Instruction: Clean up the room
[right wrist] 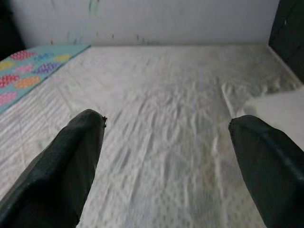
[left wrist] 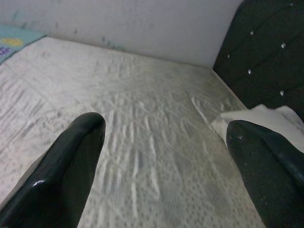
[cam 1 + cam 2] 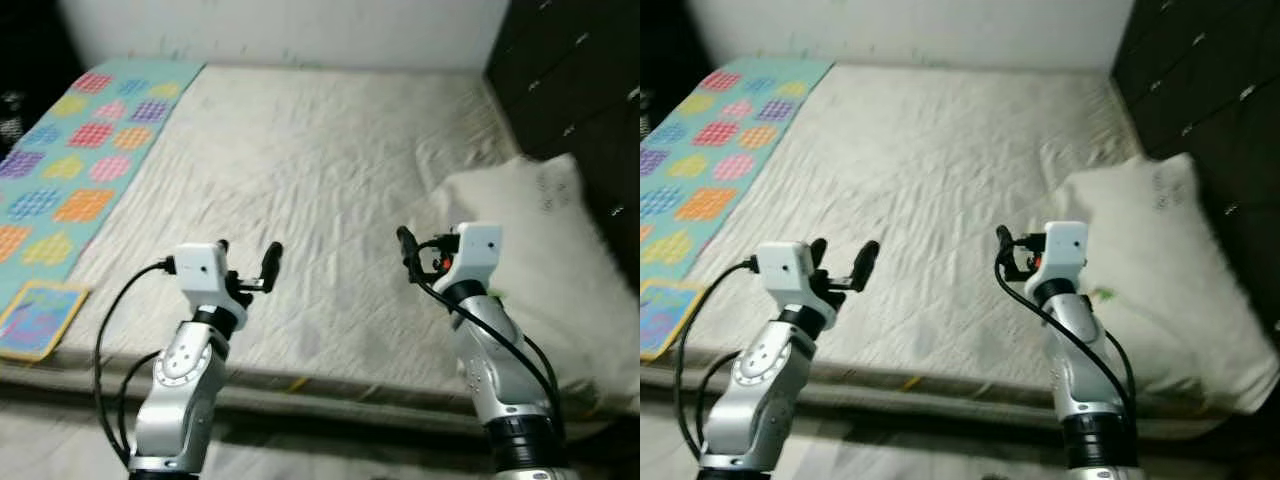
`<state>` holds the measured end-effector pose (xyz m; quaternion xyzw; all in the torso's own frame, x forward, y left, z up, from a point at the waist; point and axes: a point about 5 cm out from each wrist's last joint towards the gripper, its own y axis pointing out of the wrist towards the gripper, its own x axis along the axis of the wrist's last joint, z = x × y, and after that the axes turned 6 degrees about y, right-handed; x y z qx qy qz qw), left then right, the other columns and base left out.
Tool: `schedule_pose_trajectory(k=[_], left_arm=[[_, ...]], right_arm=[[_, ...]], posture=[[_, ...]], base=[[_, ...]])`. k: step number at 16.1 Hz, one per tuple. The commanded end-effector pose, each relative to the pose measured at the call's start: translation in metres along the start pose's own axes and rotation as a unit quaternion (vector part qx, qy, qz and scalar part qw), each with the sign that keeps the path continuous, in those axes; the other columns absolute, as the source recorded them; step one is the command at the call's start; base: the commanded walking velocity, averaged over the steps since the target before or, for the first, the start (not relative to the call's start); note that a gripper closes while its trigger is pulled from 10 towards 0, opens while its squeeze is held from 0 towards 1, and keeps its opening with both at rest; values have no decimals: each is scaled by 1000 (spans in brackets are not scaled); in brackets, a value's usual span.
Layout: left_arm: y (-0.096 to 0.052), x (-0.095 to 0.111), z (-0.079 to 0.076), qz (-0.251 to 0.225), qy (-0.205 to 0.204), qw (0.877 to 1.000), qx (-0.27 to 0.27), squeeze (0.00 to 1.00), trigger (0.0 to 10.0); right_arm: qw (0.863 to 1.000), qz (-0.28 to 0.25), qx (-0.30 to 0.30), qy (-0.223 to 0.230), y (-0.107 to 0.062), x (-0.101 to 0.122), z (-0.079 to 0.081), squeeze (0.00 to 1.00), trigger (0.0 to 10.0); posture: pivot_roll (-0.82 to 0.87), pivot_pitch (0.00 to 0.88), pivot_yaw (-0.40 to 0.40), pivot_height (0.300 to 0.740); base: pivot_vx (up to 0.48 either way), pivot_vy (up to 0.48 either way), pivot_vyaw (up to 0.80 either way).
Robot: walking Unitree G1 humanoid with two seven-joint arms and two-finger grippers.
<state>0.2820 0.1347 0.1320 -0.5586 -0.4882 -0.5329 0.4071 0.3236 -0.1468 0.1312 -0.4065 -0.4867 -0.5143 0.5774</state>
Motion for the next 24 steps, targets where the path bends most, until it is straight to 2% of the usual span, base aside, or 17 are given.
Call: schedule_pose_trajectory(k=[1, 4, 7, 9, 24], left_arm=[[-3, -1, 11, 9, 10, 999, 34, 0, 10000], [-2, -3, 11, 15, 8, 999, 40, 0, 10000], [-2, -3, 11, 12, 9, 999, 38, 0, 10000], [-2, -2, 10, 12, 9, 999, 37, 0, 10000], [-1, -4, 11, 13, 5, 999, 43, 0, 10000]], right_arm=[[1000, -5, 23, 2, 3, 2, 15, 0, 10000], [1000, -5, 21, 0, 5, 3, 11, 0, 10000], [1000, -2, 20, 1, 5, 2, 11, 0, 10000], [1000, -2, 24, 1, 5, 2, 13, 0, 10000], [1000, 0, 27, -2, 7, 2, 13, 0, 10000]], posture=[[38, 113, 16, 740], [37, 109, 15, 740], [38, 109, 11, 740], [38, 111, 9, 740], [35, 106, -1, 740]], base=[[0, 0, 0], [0, 0, 0], [0, 95, -719], [0, 321, -619], [0, 389, 0]])
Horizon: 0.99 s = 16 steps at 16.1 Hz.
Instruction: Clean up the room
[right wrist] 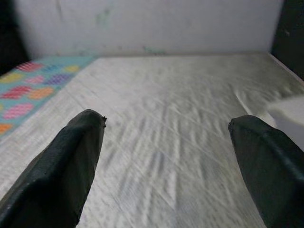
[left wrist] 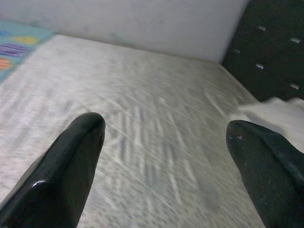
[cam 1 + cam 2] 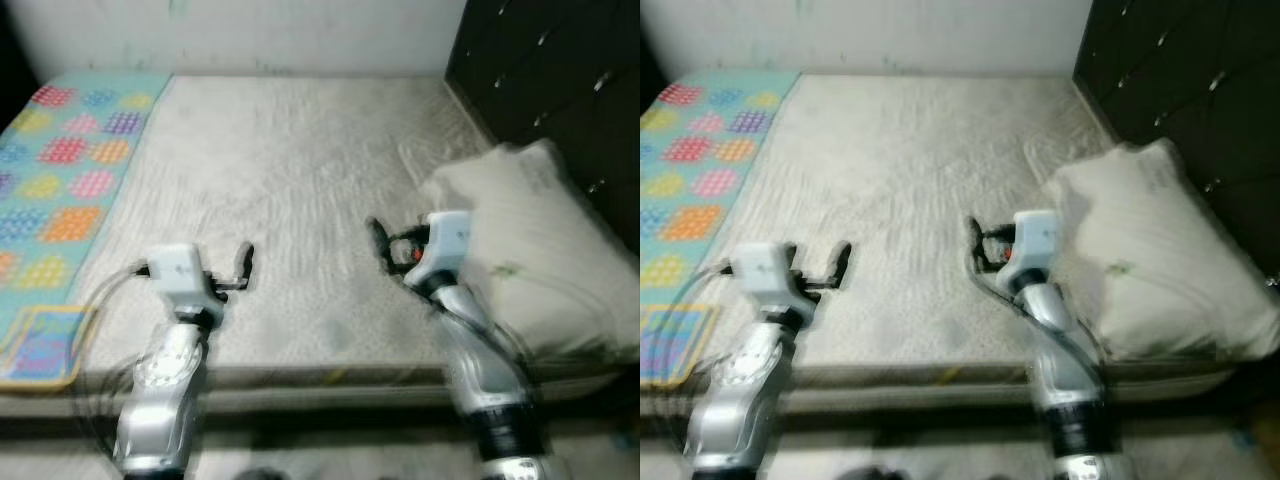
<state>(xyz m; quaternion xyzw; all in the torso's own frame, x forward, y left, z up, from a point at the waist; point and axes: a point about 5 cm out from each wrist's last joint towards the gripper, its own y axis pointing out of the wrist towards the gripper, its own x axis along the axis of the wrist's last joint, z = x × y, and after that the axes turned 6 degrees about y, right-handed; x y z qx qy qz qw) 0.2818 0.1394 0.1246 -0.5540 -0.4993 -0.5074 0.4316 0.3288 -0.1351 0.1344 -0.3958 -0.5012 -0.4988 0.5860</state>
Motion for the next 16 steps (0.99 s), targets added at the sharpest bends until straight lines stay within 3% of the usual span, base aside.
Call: schedule_pose_trajectory(k=[1, 16], left_arm=[[1, 3, 5, -3, 10, 1000, 9, 0, 10000], [2, 2, 6, -2, 10, 1000, 14, 0, 10000]], right_arm=[[1000, -2, 2, 2, 0, 1, 2, 0, 10000], [1000, 15, 7, 1, -1, -7, 3, 0, 10000]], posture=[[35, 106, -1, 740], [36, 115, -4, 740]], base=[[0, 412, 0], [0, 438, 0]])
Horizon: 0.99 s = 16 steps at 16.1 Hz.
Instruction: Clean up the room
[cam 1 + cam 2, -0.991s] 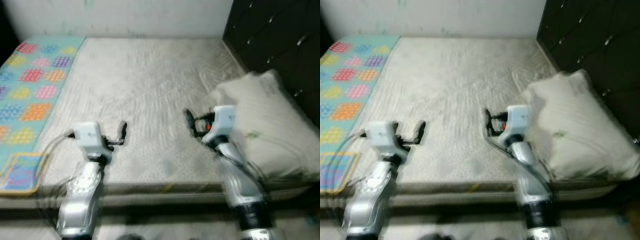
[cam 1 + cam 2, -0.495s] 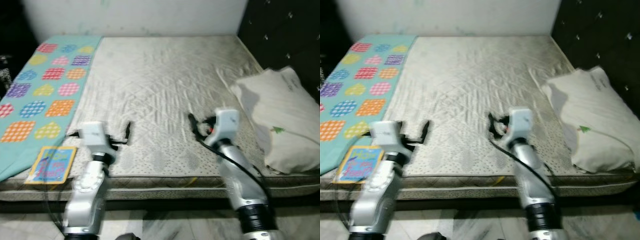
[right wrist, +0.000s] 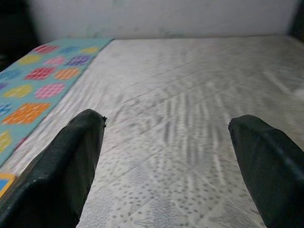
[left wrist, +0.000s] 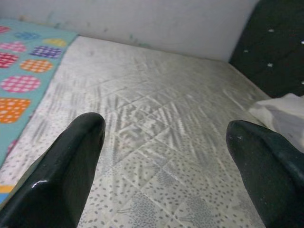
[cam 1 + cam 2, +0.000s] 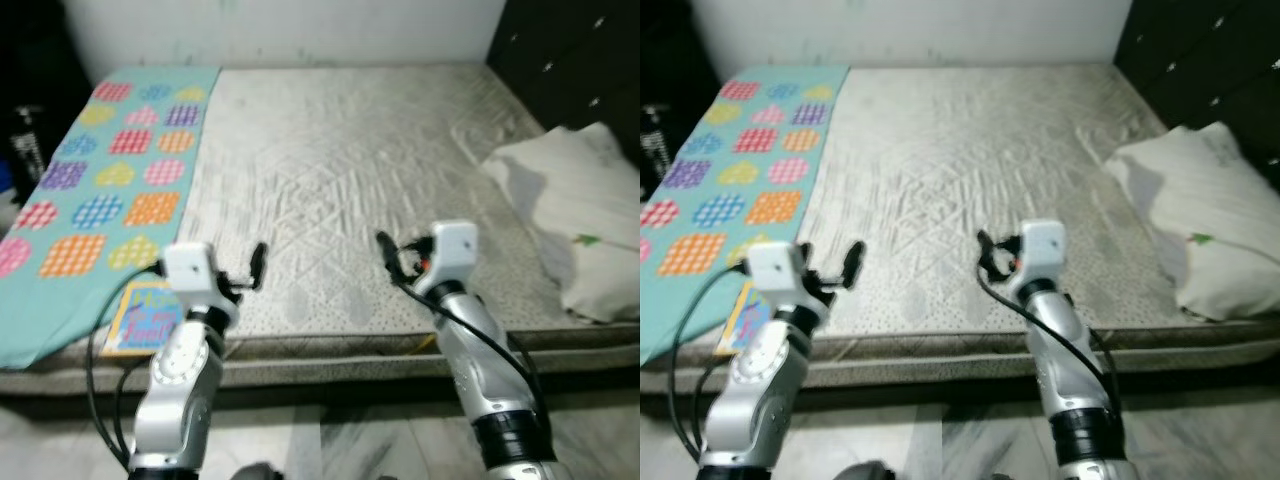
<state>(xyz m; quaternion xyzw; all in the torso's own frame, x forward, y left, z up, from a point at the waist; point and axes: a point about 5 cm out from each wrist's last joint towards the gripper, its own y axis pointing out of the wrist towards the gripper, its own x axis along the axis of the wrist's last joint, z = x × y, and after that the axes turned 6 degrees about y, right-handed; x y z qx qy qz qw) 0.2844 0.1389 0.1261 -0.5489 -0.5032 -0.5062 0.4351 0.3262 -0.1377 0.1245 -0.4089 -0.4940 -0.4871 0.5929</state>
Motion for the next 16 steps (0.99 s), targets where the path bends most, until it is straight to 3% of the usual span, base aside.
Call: schedule_pose_trajectory(k=[1, 7, 16], left_arm=[[-1, 1, 7, 0, 8, 1000, 9, 0, 10000], [-3, 5, 4, -16, 1, 1000, -9, 0, 10000], [-3, 5, 1, -20, -2, 999, -27, 0, 10000]], right_arm=[[1000, -3, 12, 4, 2, 2, 8, 0, 10000], [1000, 5, 19, 5, 1, -1, 9, 0, 10000], [1000, 4, 25, -2, 3, 1, 9, 0, 10000]], posture=[[37, 115, -5, 740], [38, 117, -2, 740], [33, 101, -3, 740]], base=[[0, 458, 0], [0, 77, 0], [282, 0, 0]])
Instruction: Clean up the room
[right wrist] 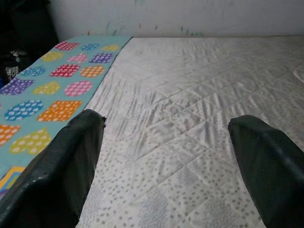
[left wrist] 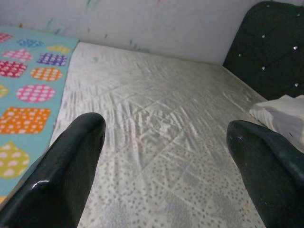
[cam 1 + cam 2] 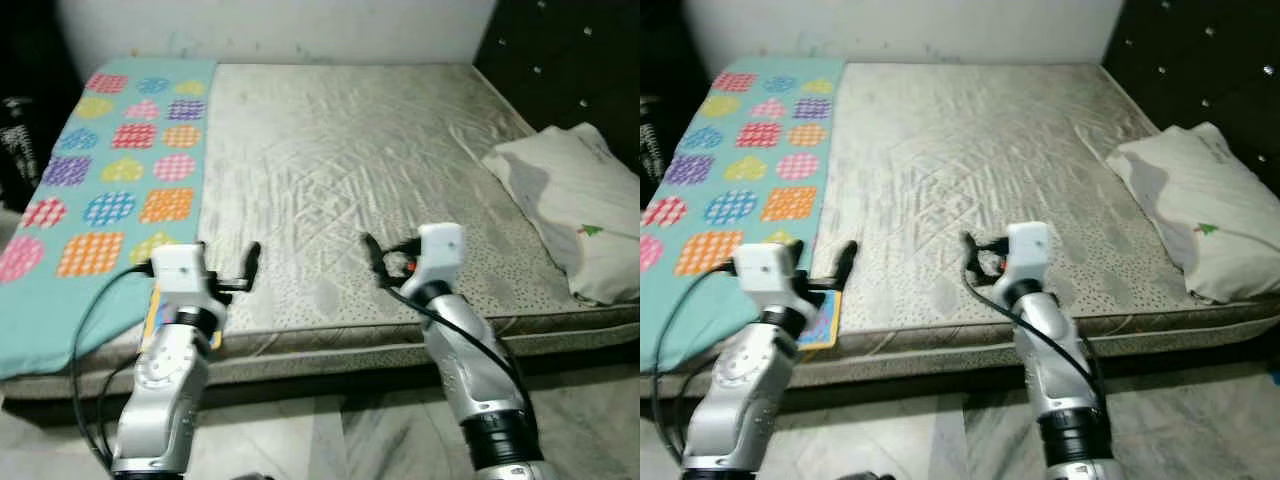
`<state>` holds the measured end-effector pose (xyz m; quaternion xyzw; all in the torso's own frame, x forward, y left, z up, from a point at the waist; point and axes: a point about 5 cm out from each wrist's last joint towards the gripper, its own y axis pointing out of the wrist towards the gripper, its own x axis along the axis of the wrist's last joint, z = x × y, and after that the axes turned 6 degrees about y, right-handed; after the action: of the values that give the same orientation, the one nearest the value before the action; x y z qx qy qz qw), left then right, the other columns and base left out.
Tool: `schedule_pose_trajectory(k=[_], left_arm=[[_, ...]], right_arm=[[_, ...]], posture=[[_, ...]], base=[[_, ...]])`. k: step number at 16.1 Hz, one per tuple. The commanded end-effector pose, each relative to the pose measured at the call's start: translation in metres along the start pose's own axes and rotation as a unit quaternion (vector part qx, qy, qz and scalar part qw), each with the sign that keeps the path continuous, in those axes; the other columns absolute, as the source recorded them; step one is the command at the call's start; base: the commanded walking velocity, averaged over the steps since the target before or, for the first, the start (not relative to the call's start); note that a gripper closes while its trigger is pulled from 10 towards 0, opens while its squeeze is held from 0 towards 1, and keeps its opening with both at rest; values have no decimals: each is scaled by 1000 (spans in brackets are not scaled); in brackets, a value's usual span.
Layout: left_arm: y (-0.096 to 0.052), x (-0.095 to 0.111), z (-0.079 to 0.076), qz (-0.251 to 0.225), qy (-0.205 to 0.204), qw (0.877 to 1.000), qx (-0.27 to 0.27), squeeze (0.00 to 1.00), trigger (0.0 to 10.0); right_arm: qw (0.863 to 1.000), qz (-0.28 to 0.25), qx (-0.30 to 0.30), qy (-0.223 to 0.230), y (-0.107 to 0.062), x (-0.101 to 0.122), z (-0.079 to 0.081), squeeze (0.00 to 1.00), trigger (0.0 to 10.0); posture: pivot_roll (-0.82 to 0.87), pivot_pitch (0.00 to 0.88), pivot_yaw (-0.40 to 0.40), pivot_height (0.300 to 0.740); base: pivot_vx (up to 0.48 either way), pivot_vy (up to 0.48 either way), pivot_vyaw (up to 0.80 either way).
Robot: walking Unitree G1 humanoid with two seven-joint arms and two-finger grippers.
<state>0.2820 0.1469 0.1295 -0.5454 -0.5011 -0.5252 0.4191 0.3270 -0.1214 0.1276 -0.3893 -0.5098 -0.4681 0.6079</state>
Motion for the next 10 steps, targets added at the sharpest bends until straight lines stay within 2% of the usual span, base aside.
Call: schedule_pose_trajectory(k=[1, 10], left_arm=[[1, 1, -7, -2, -7, 1000, -12, 0, 10000], [2, 1, -9, -2, -9, 1000, -14, 0, 10000]], right_arm=[[1000, 1, -10, -2, -1, 1, -7, 0, 10000], [1000, -1, -7, -4, 0, 2, -7, 0, 10000]], posture=[[33, 100, -3, 740], [28, 97, -9, 740]], base=[[296, 0, 0], [289, 0, 0]])
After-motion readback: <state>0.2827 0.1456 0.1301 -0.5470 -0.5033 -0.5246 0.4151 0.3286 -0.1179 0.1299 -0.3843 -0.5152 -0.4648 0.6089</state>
